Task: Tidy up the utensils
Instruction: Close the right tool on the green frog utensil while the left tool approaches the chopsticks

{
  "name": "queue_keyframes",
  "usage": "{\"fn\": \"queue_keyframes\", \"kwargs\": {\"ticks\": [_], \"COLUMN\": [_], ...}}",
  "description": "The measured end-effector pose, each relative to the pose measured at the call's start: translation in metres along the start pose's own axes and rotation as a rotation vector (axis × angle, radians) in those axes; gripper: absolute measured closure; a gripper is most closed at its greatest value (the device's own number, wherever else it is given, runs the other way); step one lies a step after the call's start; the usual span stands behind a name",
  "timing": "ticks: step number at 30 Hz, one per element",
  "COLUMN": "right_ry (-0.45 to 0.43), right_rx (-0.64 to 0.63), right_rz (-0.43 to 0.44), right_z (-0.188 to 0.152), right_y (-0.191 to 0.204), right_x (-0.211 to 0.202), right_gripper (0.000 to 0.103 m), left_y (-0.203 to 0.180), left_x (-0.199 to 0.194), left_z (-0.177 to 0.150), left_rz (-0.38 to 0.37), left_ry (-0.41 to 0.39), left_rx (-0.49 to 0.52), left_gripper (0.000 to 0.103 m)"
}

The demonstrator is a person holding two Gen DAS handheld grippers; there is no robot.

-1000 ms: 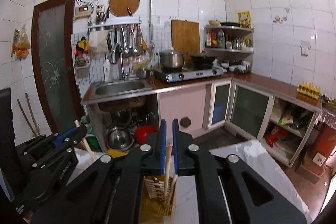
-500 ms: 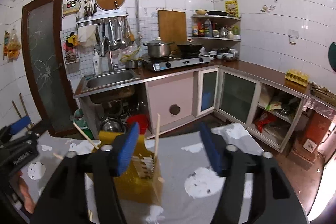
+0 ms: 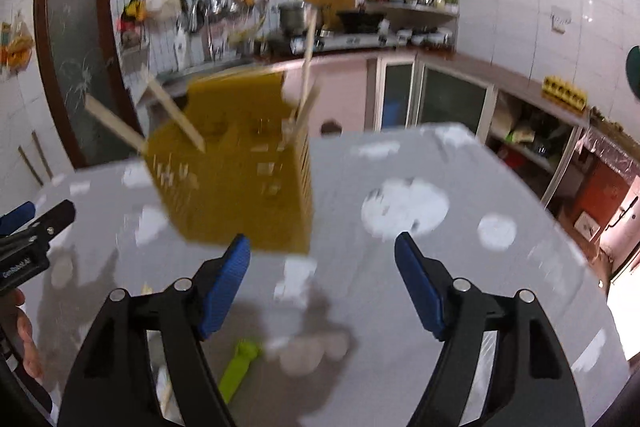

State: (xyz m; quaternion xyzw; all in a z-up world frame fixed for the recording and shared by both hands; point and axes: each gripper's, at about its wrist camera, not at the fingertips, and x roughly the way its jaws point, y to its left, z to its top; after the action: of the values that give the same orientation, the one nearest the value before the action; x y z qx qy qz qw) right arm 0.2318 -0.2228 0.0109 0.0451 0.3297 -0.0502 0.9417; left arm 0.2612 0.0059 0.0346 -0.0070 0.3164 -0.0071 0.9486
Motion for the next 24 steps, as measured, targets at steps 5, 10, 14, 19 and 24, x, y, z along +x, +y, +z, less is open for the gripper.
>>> {"fn": "queue_keyframes", "kwargs": {"ticks": [5, 10, 14, 19, 24], "right_ry": [0.100, 0.178, 0.224, 0.261, 0.276], "right_rx": [0.025, 0.074, 0.116, 0.150, 0.157], "right_rz": [-0.016, -0.001, 0.025, 0.054, 0.045], "right_z": [-0.030, -0.044, -0.049, -0.052, -0.055], "right_y": [0.009, 0.014, 0.020, 0.029, 0.035], "right_x": [0.019, 0.032, 0.038, 0.042, 0.046], "right_gripper": [0.029, 0.030, 0.045, 0.058, 0.071], "left_y": [0.006, 0.007, 0.006, 0.005, 0.001], "left_x": [0.018, 0.033, 0.041, 0.048, 0.051], "left_z": [-0.028, -0.043, -0.049, -0.052, -0.054], "left_rz": [0.011, 0.025, 0.012, 0.004, -0.006], "left_ry": [0.076, 0.137, 0.178, 0.198, 0.213], "left_rx": [-0.007, -0.005, -0.017, -0.026, -0.021], "left_gripper": [0.005, 0.005, 0.005, 0.005, 0.005]}}
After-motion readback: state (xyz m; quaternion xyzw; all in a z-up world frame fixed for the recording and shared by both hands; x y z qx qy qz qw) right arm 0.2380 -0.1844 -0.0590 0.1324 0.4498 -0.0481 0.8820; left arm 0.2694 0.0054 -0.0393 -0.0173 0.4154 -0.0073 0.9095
